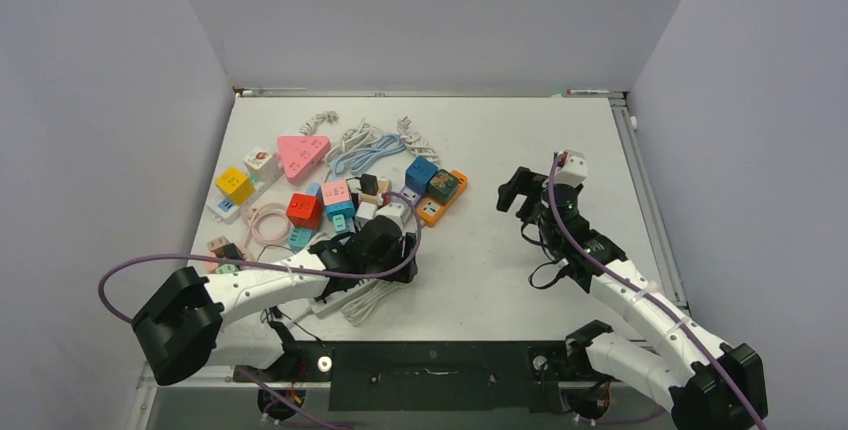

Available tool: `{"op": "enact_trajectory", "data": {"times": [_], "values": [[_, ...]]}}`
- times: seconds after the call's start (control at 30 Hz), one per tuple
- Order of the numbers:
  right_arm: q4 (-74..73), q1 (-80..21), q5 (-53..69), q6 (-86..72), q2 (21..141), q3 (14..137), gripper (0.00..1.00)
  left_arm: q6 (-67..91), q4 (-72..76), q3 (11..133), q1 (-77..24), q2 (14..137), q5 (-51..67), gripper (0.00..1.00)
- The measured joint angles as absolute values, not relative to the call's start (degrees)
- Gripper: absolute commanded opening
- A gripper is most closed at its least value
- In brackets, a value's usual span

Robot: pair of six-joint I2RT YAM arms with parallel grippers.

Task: Pull the plug off the socket

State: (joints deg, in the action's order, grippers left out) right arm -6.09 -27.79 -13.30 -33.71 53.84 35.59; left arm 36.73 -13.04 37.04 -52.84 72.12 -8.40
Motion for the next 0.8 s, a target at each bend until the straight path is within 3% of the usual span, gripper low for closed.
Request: {"op": "enact_trajectory", "data": {"times": [0.1, 0.23, 0.4, 0.47, 0.8], "values": [[-6.1, -27.8, -13.3, -33.7, 52.7, 35.4, 0.9, 36.7, -13.0, 37.0, -52.8, 72.8, -8.3, 0.54], [-6.2, -27.8, -13.7, -33.7, 51.7, 34.6, 0.9, 36.3, -13.0, 37.1, -52.9, 74.8, -8.3, 0.45], [-6.2, -27.8, -13.7, -33.8, 51.7, 34.2, 0.9, 35.4, -12.6, 38.1, -53.1, 78.0, -8.6, 0.19], [-6.1, -27.8, -13.7, -33.8, 51.7, 34.1, 0.9, 35.2, -12.2, 38.7, -53.3, 78.6, -8.7, 0.02], [-6.1, -27.8, -13.7, -32.6, 51.8, 34.0, 0.9, 31.2, -11.1, 39.2, -54.8, 78.8, -2.1, 0.0]]}}
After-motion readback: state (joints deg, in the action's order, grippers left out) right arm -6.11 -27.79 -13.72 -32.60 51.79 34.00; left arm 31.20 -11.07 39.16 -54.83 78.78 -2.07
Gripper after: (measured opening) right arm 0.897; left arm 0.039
